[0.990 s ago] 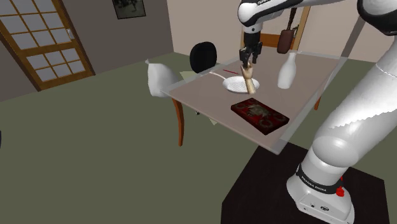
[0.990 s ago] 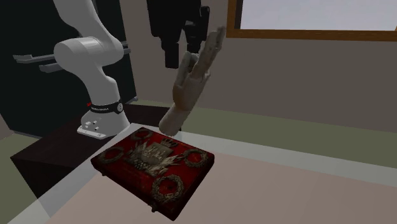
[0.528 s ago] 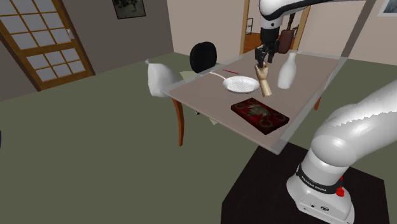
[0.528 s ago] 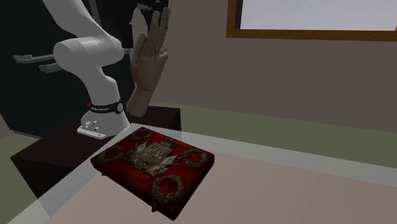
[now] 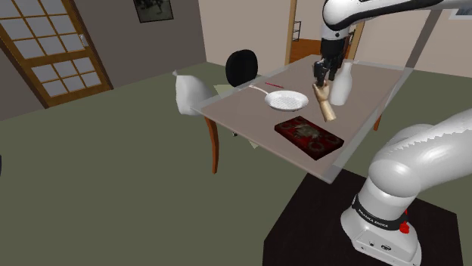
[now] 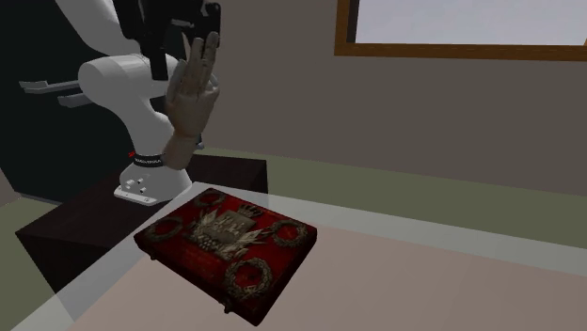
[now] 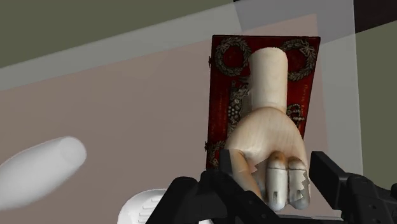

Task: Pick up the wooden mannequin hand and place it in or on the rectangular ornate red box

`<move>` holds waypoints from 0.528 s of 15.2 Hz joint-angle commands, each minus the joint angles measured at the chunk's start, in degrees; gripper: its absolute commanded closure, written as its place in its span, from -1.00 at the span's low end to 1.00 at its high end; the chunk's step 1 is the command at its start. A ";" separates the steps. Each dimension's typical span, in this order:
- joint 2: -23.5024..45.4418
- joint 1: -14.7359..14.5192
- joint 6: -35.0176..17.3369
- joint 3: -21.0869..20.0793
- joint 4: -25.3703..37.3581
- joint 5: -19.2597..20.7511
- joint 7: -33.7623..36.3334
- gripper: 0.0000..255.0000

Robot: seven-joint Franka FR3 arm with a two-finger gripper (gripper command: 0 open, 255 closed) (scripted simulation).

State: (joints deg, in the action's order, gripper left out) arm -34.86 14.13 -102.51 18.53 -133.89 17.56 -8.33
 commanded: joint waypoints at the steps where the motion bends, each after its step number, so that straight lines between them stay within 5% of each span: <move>1: 0.04 0.05 -1.52 0.20 -1.46 0.21 0.26 1.00; 8: 0.45 0.36 -6.92 1.14 -6.47 1.10 0.98 1.00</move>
State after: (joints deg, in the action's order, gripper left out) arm -34.62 14.52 -108.58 19.61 -139.75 18.61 -7.56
